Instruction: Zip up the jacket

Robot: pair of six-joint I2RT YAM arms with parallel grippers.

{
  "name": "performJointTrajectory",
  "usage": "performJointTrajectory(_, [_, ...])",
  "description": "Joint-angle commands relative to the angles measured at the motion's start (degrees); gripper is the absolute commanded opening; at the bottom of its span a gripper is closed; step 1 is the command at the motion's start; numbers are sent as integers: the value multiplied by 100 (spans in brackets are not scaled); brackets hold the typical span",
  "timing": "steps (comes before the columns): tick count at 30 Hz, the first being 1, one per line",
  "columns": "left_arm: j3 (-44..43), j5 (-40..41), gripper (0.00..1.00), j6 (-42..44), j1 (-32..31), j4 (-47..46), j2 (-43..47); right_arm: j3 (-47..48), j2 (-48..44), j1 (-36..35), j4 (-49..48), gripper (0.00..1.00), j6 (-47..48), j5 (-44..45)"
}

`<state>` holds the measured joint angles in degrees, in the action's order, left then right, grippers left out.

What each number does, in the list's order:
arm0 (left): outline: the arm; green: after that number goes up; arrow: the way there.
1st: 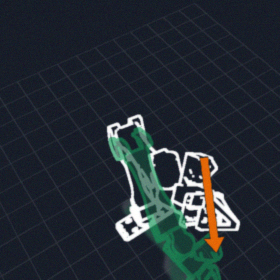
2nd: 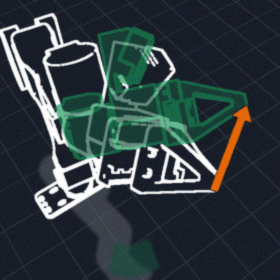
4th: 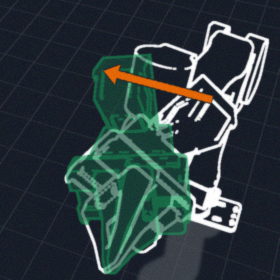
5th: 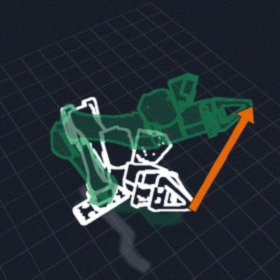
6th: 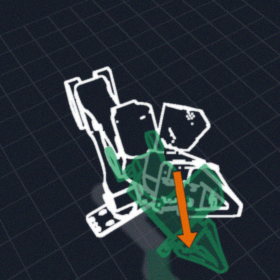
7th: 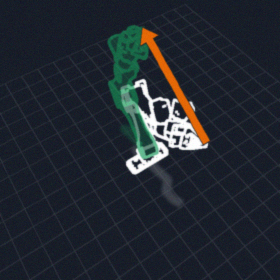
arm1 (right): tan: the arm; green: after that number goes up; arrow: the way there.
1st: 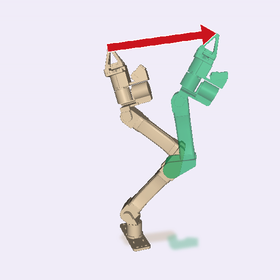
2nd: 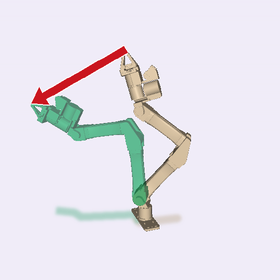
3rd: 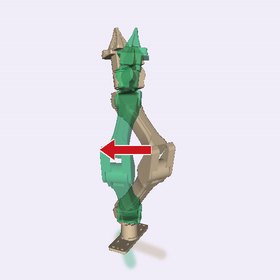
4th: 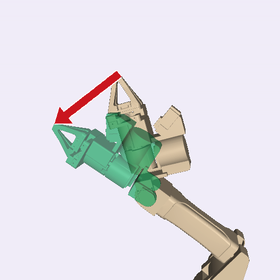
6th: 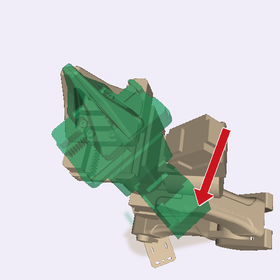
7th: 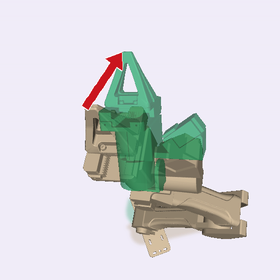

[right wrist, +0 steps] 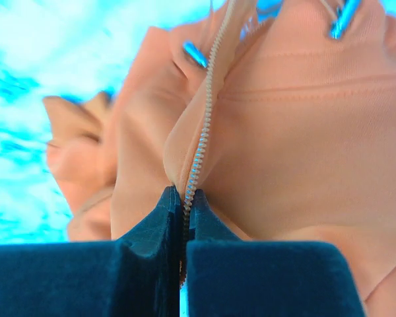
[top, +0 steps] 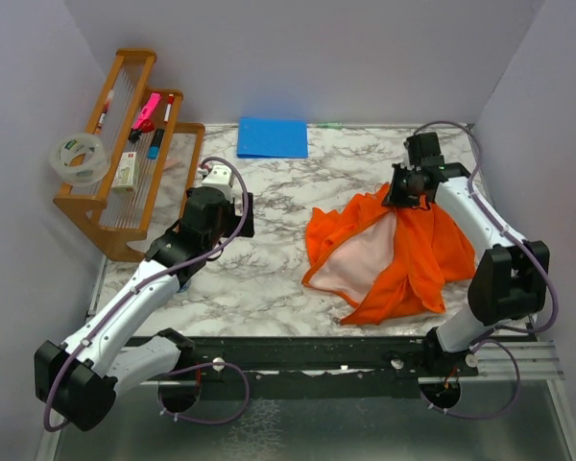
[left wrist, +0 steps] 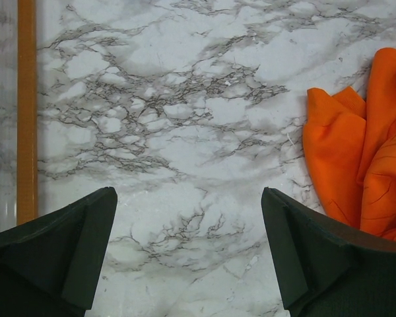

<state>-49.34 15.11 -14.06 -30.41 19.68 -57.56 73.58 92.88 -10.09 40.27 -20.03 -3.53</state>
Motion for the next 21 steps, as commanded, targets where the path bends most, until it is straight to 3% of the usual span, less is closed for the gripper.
performJointTrajectory(1, [10,-219,99,-41,162,-124,-19,744,-599,-39,-813,0,-127,-396])
performJointTrajectory(7, [30,-305,99,-95,268,-164,8,1644,-601,-37,-1277,1,-251,-498])
performJointTrajectory(12, [38,-378,99,-96,299,-188,21,2659,81,-133,-1182,0,-28,-1081])
performJointTrajectory(21, [65,-377,99,-113,352,-189,116,3696,781,-1528,-1134,1,1013,-642])
